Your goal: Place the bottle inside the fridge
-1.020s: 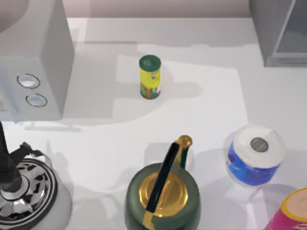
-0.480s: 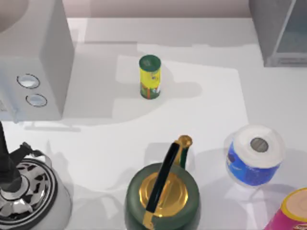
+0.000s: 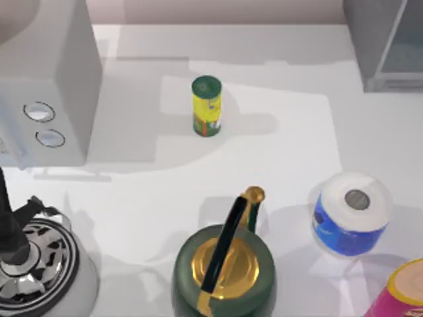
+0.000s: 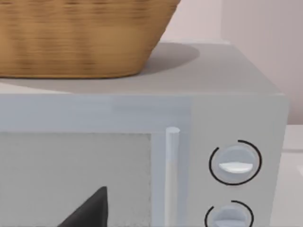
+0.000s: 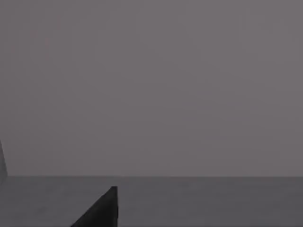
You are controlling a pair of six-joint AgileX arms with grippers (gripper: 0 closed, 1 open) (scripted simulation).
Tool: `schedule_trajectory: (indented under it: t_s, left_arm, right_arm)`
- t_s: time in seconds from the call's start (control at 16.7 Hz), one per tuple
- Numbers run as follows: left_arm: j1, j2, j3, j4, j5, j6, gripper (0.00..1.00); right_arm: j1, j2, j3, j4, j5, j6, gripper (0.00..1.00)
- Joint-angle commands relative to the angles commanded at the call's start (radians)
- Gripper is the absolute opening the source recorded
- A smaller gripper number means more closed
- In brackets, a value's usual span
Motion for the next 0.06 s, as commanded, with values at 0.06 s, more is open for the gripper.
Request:
schedule_trajectory:
  t_s: [0.06]
  left_arm:
    - [0.000, 0.000, 0.000, 0.000, 0.000, 0.000, 1.00]
  right_arm:
    - [0.000, 0.000, 0.000, 0.000, 0.000, 0.000, 1.00]
